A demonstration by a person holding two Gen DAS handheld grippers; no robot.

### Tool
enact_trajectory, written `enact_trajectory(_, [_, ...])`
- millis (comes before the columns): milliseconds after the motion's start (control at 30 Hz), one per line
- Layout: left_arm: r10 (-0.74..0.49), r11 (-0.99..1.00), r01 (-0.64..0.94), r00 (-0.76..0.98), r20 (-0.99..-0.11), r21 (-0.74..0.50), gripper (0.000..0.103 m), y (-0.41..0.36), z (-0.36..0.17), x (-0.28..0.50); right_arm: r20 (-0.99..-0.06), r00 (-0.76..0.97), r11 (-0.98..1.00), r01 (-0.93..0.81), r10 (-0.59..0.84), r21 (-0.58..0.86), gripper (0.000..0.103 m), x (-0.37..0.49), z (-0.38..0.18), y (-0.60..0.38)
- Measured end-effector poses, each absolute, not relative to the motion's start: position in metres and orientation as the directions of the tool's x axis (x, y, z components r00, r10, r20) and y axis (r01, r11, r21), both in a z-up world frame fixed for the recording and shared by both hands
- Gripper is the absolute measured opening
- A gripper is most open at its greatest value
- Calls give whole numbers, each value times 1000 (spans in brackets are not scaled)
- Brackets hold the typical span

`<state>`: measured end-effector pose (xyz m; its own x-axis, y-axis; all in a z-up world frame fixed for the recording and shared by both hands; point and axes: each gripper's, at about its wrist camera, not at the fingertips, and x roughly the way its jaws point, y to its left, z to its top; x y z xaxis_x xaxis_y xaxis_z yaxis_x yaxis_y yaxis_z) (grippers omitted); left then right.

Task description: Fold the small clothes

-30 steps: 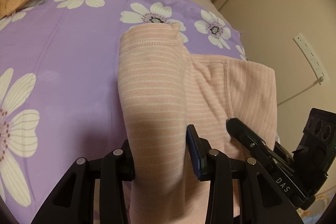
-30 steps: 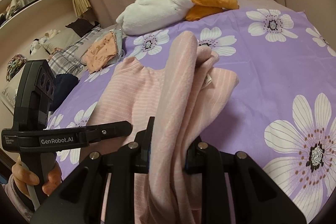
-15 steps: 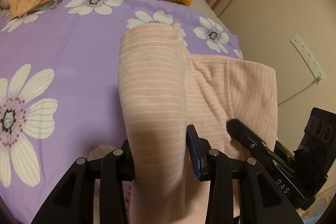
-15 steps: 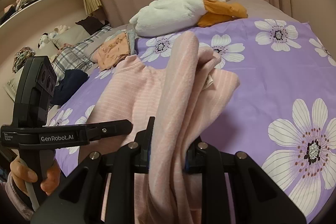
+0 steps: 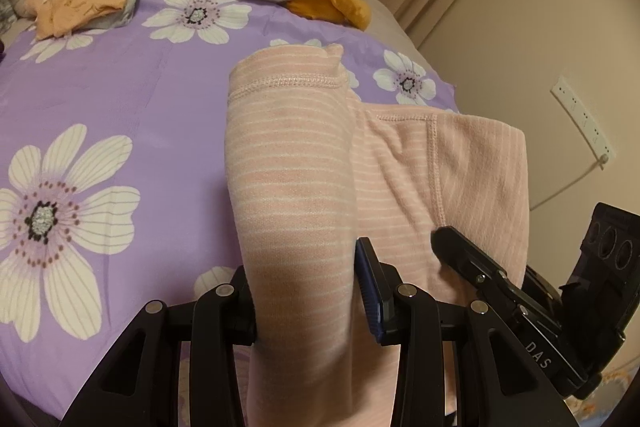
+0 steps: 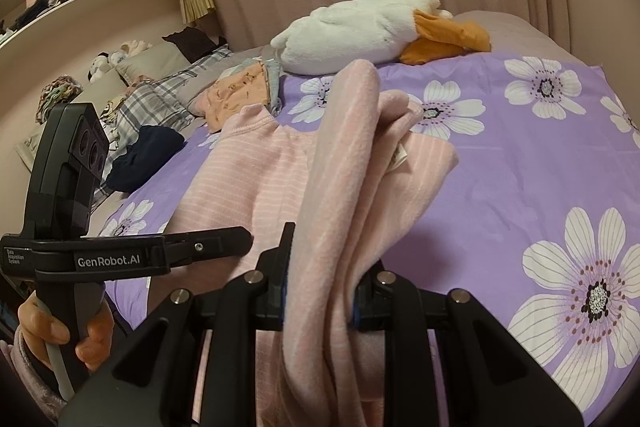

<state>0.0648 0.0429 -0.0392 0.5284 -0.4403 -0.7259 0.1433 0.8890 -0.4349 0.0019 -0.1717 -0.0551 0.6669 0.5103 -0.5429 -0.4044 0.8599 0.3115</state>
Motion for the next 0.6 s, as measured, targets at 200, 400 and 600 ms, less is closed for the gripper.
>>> enact_trajectory(200, [-426, 894, 135, 552, -717, -427, 39, 49, -34, 59, -540, 663, 855, -424, 518, 300, 22, 1, -50, -161])
enact_trajectory(400, [-412, 898, 122, 571, -710, -423, 39, 56, -32, 58, -540, 656, 848, -443, 528, 291, 22, 5, -47, -152])
enact_trajectory(600, [-404, 898, 106, 583, -705, -427, 38, 64, -32, 56, -546, 648, 844, -460, 532, 276, 22, 11, -45, -142])
